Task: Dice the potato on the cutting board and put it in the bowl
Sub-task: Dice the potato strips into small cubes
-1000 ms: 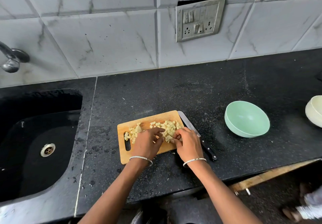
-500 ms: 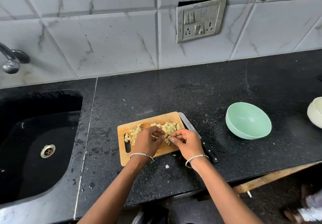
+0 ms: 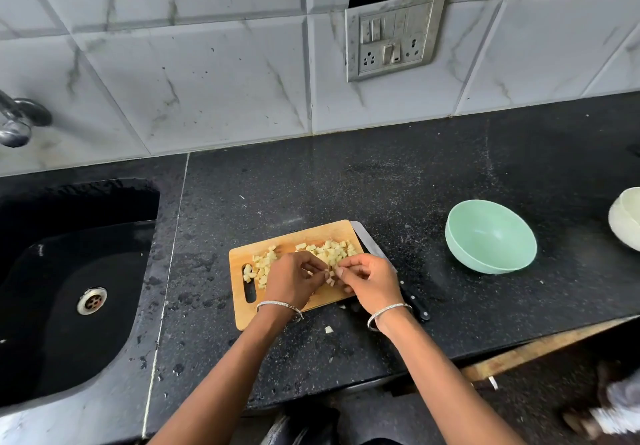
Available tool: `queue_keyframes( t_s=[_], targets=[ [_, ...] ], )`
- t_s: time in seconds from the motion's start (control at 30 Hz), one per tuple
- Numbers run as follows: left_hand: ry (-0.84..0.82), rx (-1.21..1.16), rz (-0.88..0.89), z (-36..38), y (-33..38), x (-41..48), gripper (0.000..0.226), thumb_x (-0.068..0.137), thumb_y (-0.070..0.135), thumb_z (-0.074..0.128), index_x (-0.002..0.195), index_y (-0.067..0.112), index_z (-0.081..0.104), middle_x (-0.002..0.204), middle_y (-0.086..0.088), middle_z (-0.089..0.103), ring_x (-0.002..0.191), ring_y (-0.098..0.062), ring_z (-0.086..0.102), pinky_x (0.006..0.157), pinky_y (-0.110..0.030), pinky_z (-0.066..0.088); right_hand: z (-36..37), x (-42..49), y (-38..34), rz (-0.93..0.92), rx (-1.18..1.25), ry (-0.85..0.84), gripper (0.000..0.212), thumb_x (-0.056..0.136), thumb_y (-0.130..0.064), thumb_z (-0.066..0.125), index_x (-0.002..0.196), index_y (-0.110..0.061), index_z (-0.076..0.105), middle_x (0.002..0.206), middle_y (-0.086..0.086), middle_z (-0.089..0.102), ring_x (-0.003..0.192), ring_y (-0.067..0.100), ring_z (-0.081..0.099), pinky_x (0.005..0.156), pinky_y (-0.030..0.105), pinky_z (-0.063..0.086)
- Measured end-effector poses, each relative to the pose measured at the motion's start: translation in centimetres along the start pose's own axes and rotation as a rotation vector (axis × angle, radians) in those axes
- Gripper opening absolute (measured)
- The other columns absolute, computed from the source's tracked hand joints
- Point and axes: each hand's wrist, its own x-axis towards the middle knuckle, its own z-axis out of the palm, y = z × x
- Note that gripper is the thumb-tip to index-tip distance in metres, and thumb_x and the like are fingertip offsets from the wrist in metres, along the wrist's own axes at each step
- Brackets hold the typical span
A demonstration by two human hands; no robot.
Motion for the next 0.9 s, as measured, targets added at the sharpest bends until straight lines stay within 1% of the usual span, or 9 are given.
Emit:
queue_keyframes(
  t_s=[0.07, 0.13, 0.23, 0.37, 0.43, 0.5, 0.6, 0.73, 0.9],
  targets=[
    [0.026, 0.031, 0.005, -0.3, -0.1, 0.1, 0.006, 0.078, 0.023, 0.079, 0.083, 0.025, 0.075, 0.073, 0.015, 0.068, 0.061, -0.003, 0.06, 0.055, -0.015, 0.042, -0.8, 0.7, 0.1, -0.105, -0.225, 0.098, 0.013, 0.079, -0.008, 0.076, 0.084, -0.02, 0.076, 0.077, -0.009, 0.072, 0.068, 0.006, 0.067, 0.065, 0.021, 0.055],
    [0.052, 0.044, 0.03, -0.6, -0.4, 0.2, 0.009, 0.082, 0.024, 0.075, 0.091, 0.024, 0.078, 0.08, 0.011, 0.073, 0.067, -0.007, 0.065, 0.062, -0.02, 0.048, -1.6, 1.2, -0.4, -0.19, -0.36, 0.104, 0.018, 0.076, -0.005, 0.075, 0.083, -0.021, 0.075, 0.082, -0.015, 0.071, 0.071, 0.001, 0.065, 0.068, 0.017, 0.054],
    [0.084, 0.038, 0.046, -1.4, -0.6, 0.2, 0.015, 0.088, 0.026, 0.069, 0.101, 0.023, 0.077, 0.088, 0.004, 0.076, 0.073, -0.013, 0.068, 0.068, -0.027, 0.053, -1.9, 1.8, -1.3, -0.256, -0.454, -0.018, 0.018, 0.076, -0.005, 0.078, 0.088, -0.018, 0.074, 0.089, -0.013, 0.071, 0.074, 0.001, 0.065, 0.071, 0.022, 0.056],
    [0.123, 0.103, -0.016, -3.9, -1.5, 0.0, 0.032, 0.083, 0.03, 0.073, 0.114, 0.024, 0.07, 0.098, 0.003, 0.07, 0.077, -0.01, 0.063, 0.074, -0.028, 0.052, -2.4, 2.9, -1.9, -0.282, -0.551, 0.029, 0.02, 0.078, -0.019, 0.079, 0.097, -0.017, 0.07, 0.091, -0.008, 0.069, 0.08, 0.004, 0.065, 0.077, 0.028, 0.057],
    [0.051, 0.288, -0.123, -5.6, -2.6, 0.1, 0.066, 0.071, 0.042, 0.081, 0.13, 0.023, 0.056, 0.117, -0.004, 0.058, 0.098, -0.021, 0.06, 0.087, -0.033, 0.049, -2.5, 3.5, -2.1, -0.208, -0.752, -0.052, 0.046, 0.075, -0.037, 0.081, 0.113, -0.018, 0.063, 0.107, -0.003, 0.062, 0.098, 0.013, 0.061, 0.088, 0.033, 0.052],
    [-0.101, 0.457, -0.247, -6.9, -3.4, -0.3, 0.104, 0.058, 0.05, 0.087, 0.144, 0.021, 0.036, 0.132, -0.01, 0.042, 0.12, -0.031, 0.047, 0.102, -0.04, 0.04, -2.3, 3.8, -2.4, -0.117, -0.94, -0.201, 0.081, 0.065, -0.056, 0.082, 0.129, -0.019, 0.049, 0.121, 0.002, 0.05, 0.114, 0.021, 0.049, 0.097, 0.035, 0.043],
    [-0.245, 0.471, -0.321, -7.5, -3.6, -0.8, 0.13, 0.046, 0.049, 0.092, 0.149, 0.014, 0.021, 0.138, -0.012, 0.03, 0.128, -0.034, 0.039, 0.108, -0.04, 0.035, -1.5, 4.4, -3.2, -0.062, -1.082, -0.301, 0.11, 0.05, -0.065, 0.085, 0.135, -0.017, 0.037, 0.129, 0.005, 0.038, 0.119, 0.026, 0.042, 0.1, 0.039, 0.041],
    [-0.266, 0.474, -0.317, -6.7, -3.8, -0.6, 0.126, 0.044, 0.045, 0.094, 0.144, 0.011, 0.025, 0.136, -0.012, 0.03, 0.126, -0.034, 0.04, 0.106, -0.04, 0.037, -0.3, 5.1, -4.1, -0.033, -1.195, -0.343, 0.114, 0.045, -0.062, 0.089, 0.132, -0.013, 0.033, 0.13, 0.009, 0.034, 0.12, 0.031, 0.042, 0.098, 0.042, 0.044],
    [-0.206, 0.364, -0.307, -6.1, -4.1, -0.1, 0.116, 0.044, 0.038, 0.095, 0.14, 0.015, 0.034, 0.132, -0.009, 0.031, 0.12, -0.031, 0.045, 0.106, -0.038, 0.04, 0.8, 5.5, -4.2, -0.095, -1.153, -0.368, 0.102, 0.048, -0.059, 0.089, 0.125, -0.017, 0.036, 0.126, 0.006, 0.039, 0.117, 0.028, 0.043, 0.099, 0.039, 0.043]
  ],
)
